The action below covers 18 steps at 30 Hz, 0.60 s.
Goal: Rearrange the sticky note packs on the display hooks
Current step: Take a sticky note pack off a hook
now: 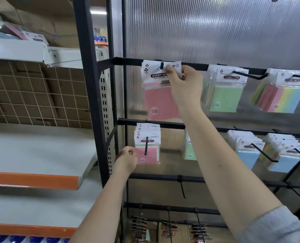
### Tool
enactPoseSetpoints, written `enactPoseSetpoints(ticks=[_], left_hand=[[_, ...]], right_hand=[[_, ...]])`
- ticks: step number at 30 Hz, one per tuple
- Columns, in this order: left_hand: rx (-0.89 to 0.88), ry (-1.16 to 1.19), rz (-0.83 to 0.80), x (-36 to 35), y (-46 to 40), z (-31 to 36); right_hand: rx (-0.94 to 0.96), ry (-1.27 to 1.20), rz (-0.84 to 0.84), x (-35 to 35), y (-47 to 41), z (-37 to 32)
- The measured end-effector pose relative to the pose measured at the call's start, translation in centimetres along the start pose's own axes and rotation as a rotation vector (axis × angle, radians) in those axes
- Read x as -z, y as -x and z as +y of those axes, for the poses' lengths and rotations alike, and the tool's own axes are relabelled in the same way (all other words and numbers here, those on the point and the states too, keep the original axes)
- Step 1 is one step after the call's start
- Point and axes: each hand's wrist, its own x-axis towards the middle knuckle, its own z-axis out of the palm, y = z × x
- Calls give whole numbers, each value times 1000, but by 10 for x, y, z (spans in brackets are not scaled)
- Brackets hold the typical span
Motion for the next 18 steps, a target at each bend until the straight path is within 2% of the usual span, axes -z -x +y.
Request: enactPoseSetpoints(ticks=[9, 18], left_hand=[[45, -3, 9, -2, -3, 5], [15, 39, 63, -1, 2, 12]], right_hand=[[-49, 172, 49, -15, -31, 11], [-107, 187, 94, -25, -48, 22]])
